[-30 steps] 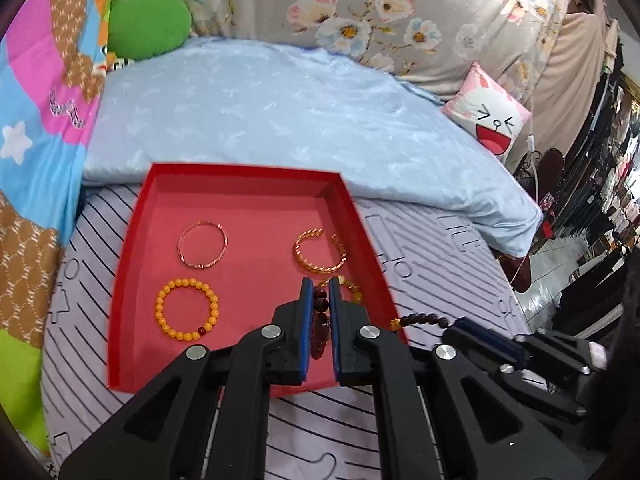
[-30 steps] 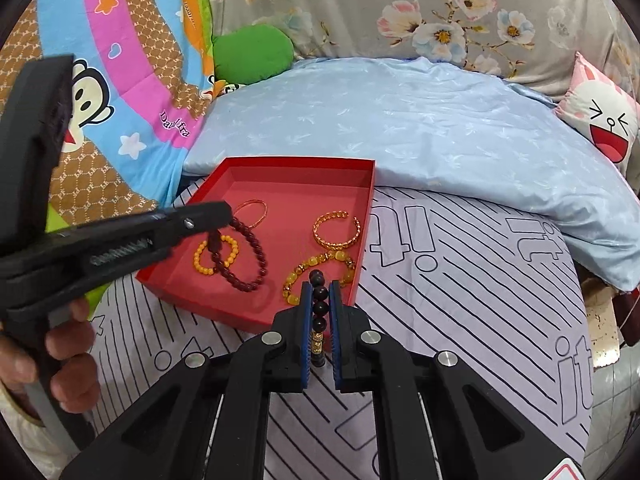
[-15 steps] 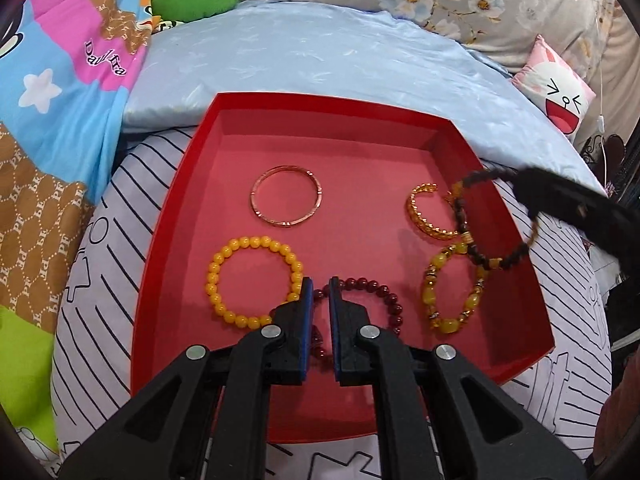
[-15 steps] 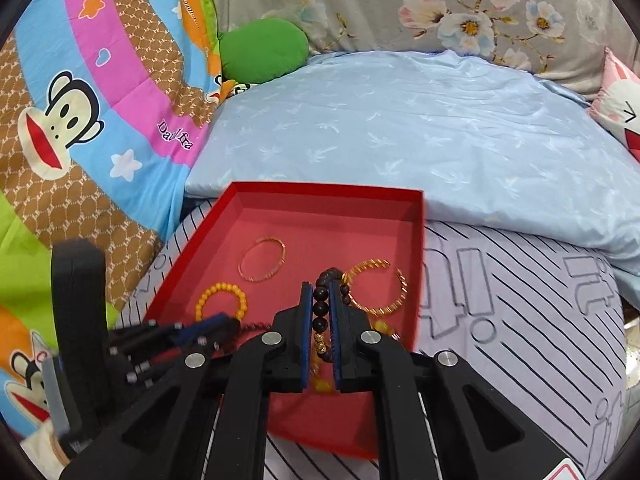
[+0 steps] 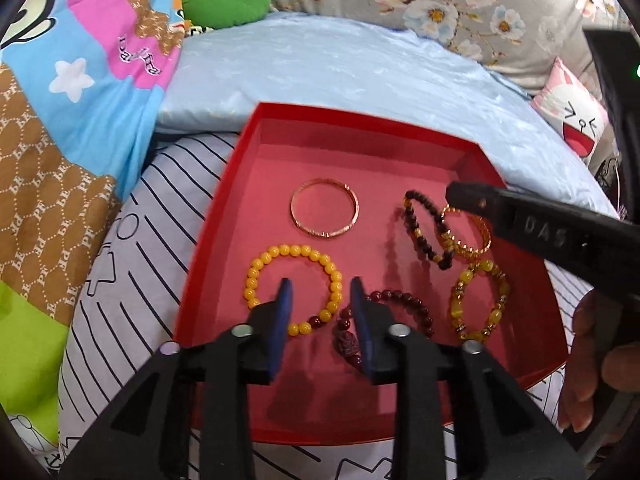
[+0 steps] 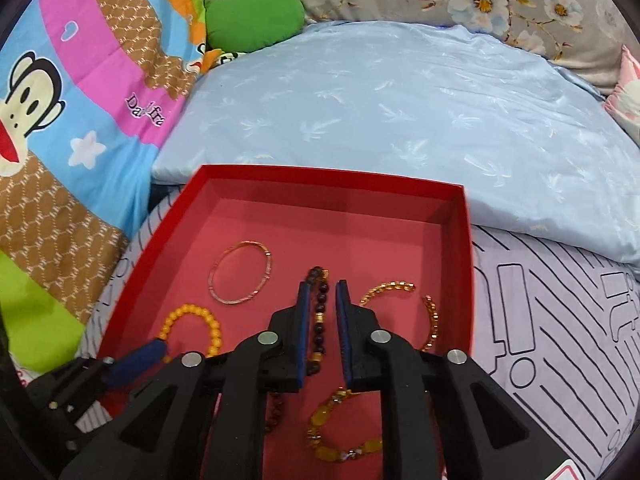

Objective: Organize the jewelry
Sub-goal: 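Carry both dark bracelets into the red tray and open both grippers, then move both grippers back to the jewelry on the sheet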

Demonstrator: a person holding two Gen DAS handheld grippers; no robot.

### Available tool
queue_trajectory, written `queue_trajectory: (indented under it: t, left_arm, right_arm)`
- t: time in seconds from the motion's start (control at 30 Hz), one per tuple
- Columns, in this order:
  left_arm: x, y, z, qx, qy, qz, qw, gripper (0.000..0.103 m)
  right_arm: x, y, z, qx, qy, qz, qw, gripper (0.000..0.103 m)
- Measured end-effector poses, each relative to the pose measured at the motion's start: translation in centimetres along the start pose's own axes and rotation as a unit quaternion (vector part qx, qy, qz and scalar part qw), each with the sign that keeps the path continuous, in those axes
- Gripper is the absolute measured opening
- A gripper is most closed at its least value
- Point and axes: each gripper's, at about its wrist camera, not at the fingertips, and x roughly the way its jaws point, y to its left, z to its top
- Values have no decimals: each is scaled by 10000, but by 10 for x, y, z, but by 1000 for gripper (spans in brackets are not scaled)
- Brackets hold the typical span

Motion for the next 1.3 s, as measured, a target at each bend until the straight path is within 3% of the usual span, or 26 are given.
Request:
queue_trajectory:
  t: [0.07,0.4,0.67,0.87,1.03,1.3]
  left_arm:
    - [-4,0,1,-17,-51,19,10000,34]
    - [-26,-4,-4,13,-189,79,9998,37]
    - [-58,-5,-23,32,-306,99,9995,37]
    - [-87,-7,-50,15,-293,42,9996,37]
    - [-110,-11,-79,20,-267,-14,9996,49]
    - [-127,-23,-133,-34,69,-207,9998,50]
  right_arm:
    - [-5,-4,-1,23,-72,-28,10000,29]
    - [-44,-7,-12,23,-338,-26,9994,30]
    - [-88,-6,-45,-32,-490,-89,9988,34]
    - [-114,-4,-80,-97,-476,-152,9987,34]
    - [-134,-4,-112,-62,-429,-115,9990,34]
    - [-146,-10,-163,34,-193,-136,9997,34]
